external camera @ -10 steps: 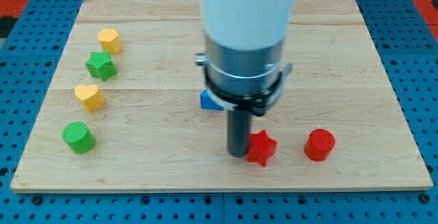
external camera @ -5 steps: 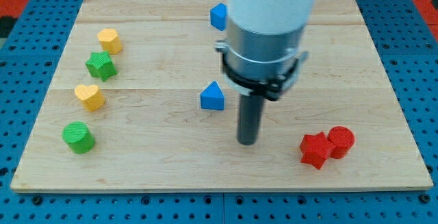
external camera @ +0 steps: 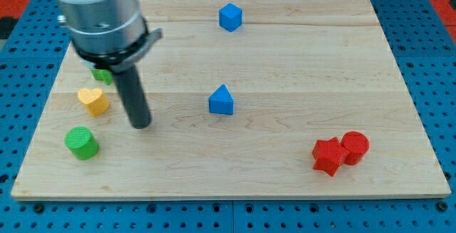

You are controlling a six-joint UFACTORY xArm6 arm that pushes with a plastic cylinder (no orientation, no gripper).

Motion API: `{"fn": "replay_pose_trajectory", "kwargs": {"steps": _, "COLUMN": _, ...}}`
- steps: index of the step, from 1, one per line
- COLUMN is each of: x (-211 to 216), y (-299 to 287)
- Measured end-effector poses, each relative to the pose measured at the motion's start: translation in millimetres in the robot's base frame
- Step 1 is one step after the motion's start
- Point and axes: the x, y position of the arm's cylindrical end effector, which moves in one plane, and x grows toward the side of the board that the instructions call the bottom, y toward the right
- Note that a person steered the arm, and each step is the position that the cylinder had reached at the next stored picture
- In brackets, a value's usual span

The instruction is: Move yellow heart towards green star

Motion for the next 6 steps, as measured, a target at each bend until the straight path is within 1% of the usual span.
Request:
{"fn": "replay_pose_trajectory", "kwargs": {"steps": 2, "x": -6.8, "y": -77.5}}
{"fn": "replay_pose_trajectory", "kwargs": {"steps": 3, "x": -11.9, "y": -105.9}}
{"fn": "replay_pose_trajectory", "kwargs": {"steps": 4, "x": -30.3, "y": -100.8}}
{"fn": "replay_pose_trajectory", "kwargs": {"steps": 5, "x": -44.6, "y": -76.9}}
{"fn": "replay_pose_trajectory", "kwargs": {"steps": 6, "x": -39.4, "y": -64.8}}
